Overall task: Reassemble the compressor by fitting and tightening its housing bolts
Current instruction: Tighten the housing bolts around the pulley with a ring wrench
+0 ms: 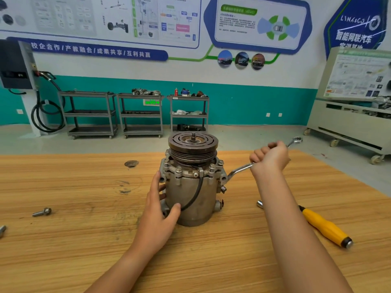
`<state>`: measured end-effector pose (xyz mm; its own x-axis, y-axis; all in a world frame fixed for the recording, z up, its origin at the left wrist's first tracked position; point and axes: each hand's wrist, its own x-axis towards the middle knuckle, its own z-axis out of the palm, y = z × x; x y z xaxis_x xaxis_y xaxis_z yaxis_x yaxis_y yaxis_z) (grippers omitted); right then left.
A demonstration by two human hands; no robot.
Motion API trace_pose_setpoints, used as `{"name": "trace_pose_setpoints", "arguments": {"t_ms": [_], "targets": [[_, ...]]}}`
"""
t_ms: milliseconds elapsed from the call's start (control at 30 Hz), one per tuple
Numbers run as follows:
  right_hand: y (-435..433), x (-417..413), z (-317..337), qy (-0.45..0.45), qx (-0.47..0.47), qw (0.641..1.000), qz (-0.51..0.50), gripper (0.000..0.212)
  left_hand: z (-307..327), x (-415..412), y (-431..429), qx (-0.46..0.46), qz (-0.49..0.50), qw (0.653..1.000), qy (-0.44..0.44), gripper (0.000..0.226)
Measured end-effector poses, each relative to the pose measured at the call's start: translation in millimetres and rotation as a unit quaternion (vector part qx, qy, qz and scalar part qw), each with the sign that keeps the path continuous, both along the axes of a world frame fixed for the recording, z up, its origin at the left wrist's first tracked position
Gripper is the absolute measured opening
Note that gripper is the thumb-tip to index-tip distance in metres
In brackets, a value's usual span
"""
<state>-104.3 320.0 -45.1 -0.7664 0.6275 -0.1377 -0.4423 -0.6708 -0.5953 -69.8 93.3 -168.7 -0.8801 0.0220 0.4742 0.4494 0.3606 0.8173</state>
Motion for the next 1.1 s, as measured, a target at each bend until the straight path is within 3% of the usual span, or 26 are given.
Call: {"name": "trace_pose_setpoints", "arguments": {"t_ms": [233,433,900,1100], "targets": [[25.8,14.8,26.0,0.086,-0.078,0.993,0.029,0.028,2.2,3.0,1.2,-0.004,0.001,1.000,0.005,0.091],[12.7,5.9,36.5,0.081,-0.103,0.990,0.042,0.028,3.8,5.3,1.1,-0.007,-0.002,1.000,0.000,0.093],[8.0,-12.5,22.9,0.007,-0.021,1.000,0.016,0.026,-0.7,0.7,0.4,-0.005,-0.002,1.000,-0.003,0.092],[3.6,7.6,10.1,0.032,-0.041,0.997,-0.048,0.024,-0.4,0.3,0.9,-0.007,0.003,1.000,0.004,0.093]]}}
